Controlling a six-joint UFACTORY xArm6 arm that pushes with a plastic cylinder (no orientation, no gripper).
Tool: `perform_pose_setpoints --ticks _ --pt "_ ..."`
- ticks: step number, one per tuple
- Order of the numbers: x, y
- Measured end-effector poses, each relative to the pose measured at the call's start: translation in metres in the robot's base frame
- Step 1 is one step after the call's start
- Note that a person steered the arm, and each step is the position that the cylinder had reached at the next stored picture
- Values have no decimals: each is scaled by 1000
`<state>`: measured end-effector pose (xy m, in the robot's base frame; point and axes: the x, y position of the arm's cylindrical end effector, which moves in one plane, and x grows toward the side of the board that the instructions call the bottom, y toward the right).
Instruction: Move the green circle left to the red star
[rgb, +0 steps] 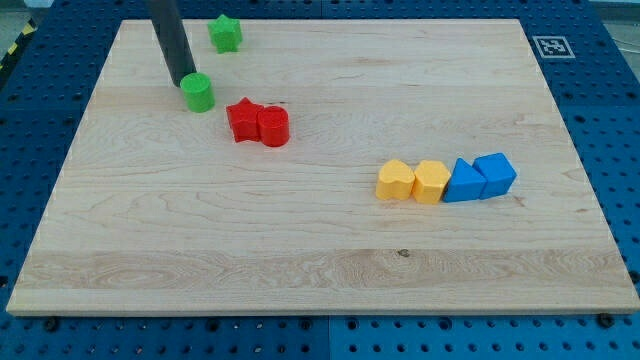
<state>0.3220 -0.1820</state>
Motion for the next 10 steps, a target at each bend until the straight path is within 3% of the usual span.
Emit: perform_pose_setpoints --ticks 10 --pt "33 24"
